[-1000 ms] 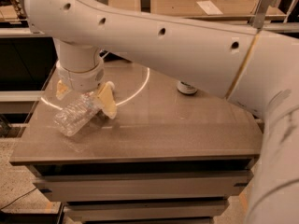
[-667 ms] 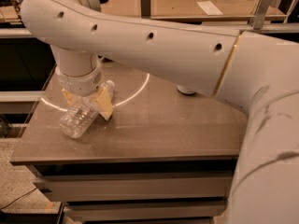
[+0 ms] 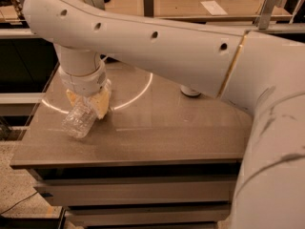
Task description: Place water bottle upright
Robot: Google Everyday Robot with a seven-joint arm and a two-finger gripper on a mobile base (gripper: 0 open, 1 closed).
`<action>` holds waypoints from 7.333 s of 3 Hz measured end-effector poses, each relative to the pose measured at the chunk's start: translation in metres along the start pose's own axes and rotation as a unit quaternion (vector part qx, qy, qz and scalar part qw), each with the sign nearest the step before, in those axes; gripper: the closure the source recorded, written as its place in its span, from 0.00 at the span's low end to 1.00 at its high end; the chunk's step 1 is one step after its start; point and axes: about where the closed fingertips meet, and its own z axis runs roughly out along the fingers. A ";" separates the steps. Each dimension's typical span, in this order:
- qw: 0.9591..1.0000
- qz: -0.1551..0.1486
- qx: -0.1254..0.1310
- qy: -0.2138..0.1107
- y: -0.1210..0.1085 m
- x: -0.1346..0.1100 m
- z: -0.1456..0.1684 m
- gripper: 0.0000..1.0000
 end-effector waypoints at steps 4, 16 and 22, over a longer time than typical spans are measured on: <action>0.990 -0.005 0.070 0.123 0.056 0.046 -0.109 1.00; 0.766 -0.034 0.112 0.632 0.103 0.011 -0.094 1.00; 0.747 -0.120 0.031 0.653 0.106 -0.005 -0.068 0.13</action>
Offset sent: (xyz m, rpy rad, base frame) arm 0.0152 -0.0495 0.1084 -0.0631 -0.2240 0.0043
